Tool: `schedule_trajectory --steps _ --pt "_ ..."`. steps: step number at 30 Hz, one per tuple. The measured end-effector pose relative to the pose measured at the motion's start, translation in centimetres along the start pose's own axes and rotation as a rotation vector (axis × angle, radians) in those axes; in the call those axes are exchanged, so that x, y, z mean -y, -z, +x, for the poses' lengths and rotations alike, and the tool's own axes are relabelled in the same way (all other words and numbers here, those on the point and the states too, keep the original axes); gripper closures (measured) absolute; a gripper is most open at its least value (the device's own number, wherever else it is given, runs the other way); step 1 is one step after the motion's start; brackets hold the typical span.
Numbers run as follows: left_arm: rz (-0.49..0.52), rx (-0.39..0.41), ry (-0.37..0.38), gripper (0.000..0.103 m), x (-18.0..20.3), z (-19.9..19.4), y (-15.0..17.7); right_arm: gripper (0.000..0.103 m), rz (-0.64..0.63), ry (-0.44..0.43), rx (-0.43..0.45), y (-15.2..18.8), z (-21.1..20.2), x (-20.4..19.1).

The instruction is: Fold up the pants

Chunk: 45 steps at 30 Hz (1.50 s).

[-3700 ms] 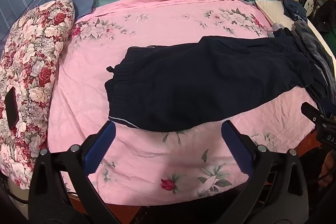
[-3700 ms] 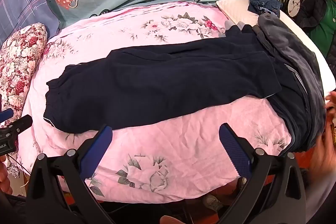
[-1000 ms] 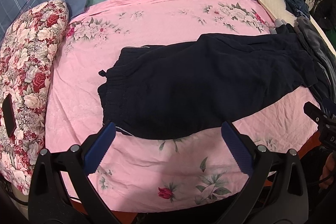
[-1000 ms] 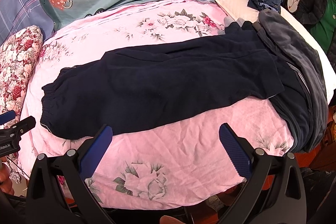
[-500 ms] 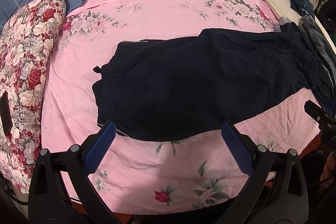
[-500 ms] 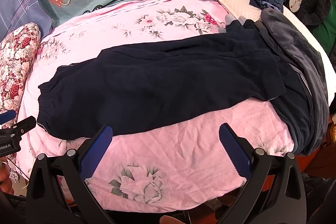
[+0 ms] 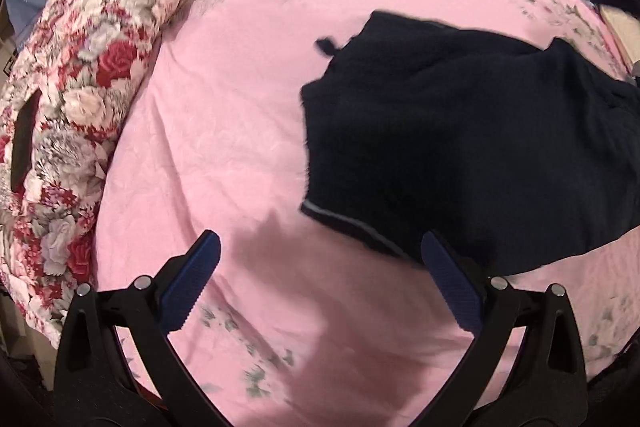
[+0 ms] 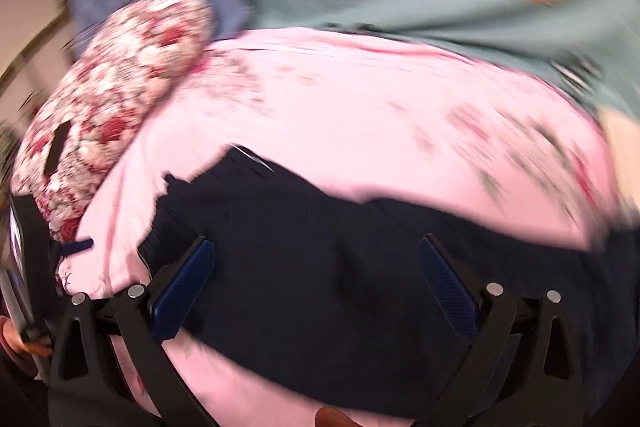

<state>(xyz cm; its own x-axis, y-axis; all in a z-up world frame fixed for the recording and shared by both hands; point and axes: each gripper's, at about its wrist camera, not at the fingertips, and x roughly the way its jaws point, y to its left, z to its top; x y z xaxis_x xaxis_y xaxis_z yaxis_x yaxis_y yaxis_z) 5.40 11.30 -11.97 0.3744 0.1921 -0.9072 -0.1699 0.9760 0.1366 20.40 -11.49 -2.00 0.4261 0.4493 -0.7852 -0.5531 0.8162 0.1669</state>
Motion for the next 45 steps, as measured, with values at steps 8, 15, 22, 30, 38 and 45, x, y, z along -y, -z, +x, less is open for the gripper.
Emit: schedule_trajectory --steps 8,15,22,30,38,45 --pt "0.09 0.009 0.192 0.002 -1.4 4.8 -1.2 0.01 -0.241 -0.138 -0.253 -8.0 18.3 -4.8" --pt "0.224 0.073 0.355 0.043 -0.4 5.3 -3.0 0.058 -0.376 -0.167 -0.413 -6.8 19.8 -8.4" --pt "0.18 0.102 0.478 0.061 -2.2 4.4 -4.2 0.081 -0.276 -0.12 -0.405 -10.7 15.0 -8.2" --pt "-0.009 0.289 0.47 0.087 -9.9 -1.0 -8.7 0.083 -0.374 -0.068 -0.207 -20.2 14.1 -13.4" --pt "-0.052 0.203 0.213 0.091 -18.2 3.4 -9.6 0.079 -0.529 -0.118 -0.178 -24.3 25.5 -23.5" --pt "0.007 0.229 0.149 0.024 -18.6 1.4 -7.9 0.05 -0.287 -0.071 -0.078 -22.0 19.1 -18.9"
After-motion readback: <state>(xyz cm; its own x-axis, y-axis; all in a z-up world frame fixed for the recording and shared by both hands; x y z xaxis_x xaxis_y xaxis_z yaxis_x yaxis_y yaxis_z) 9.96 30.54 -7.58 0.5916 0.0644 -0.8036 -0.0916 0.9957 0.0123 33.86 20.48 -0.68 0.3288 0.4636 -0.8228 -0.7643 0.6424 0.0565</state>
